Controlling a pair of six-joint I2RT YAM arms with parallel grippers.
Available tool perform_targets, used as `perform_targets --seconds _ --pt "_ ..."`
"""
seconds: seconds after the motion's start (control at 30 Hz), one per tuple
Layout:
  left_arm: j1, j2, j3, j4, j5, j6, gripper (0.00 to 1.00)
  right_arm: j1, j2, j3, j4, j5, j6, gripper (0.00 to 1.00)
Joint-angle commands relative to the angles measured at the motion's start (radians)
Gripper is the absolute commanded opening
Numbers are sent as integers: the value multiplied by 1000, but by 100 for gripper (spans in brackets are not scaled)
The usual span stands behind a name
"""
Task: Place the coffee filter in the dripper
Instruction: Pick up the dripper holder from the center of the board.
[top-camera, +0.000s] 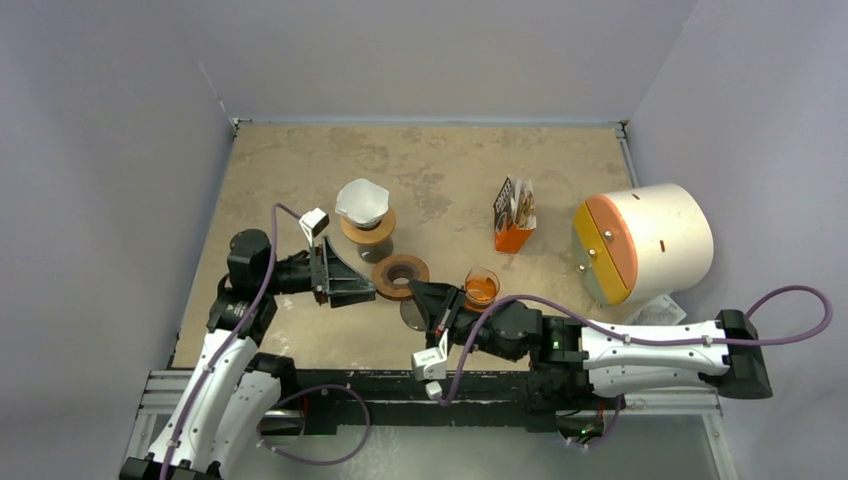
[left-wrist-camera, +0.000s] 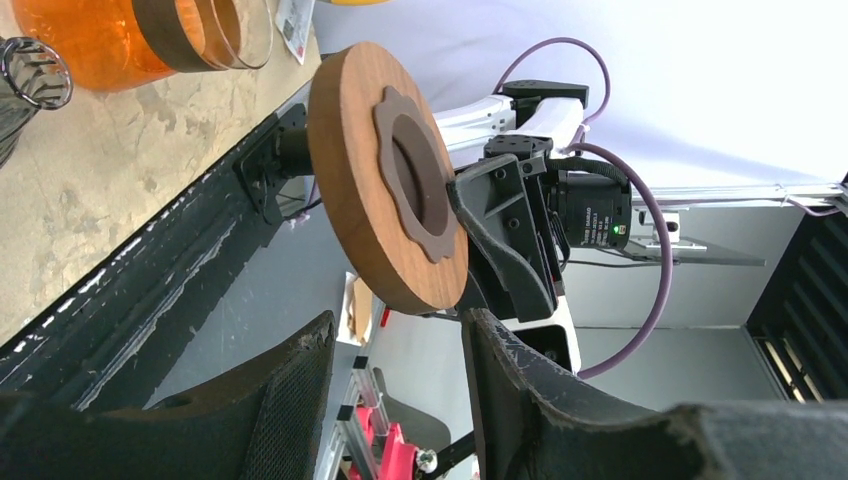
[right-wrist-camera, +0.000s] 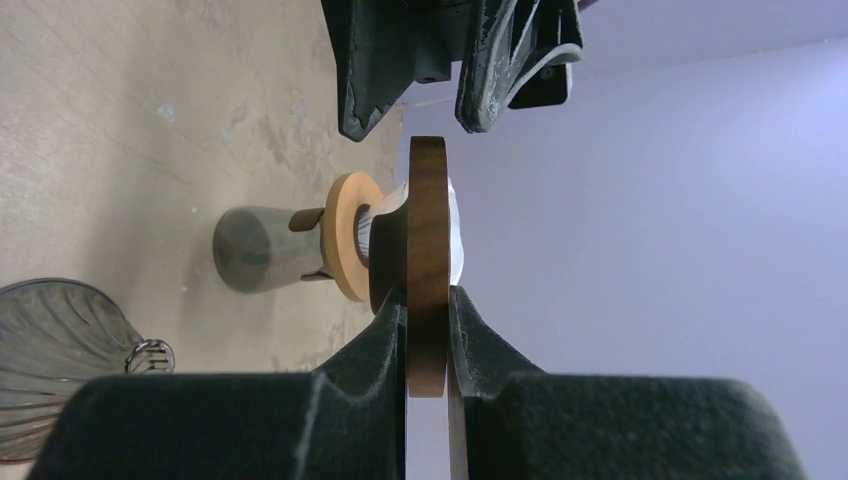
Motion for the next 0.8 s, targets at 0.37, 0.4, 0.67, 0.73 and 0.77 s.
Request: perform_targets --seconds 0.37,0.4,0.67,0.73,0.77 --pt "-10 8 -91 296 -8 -235 43 114 -13 -51 226 97 -162 0" --pt "-10 8 -98 318 -8 -254 41 120 -9 -57 238 106 -177 0" --pt "-12 13 -119 386 -7 -317 26 148 -9 -88 286 151 -231 0" --pt "-14 14 -119 396 -6 -321 21 150 -12 -92 284 154 -234 0" --pt "-14 15 -118 402 -6 -325 18 152 -13 -95 285 155 -235 0"
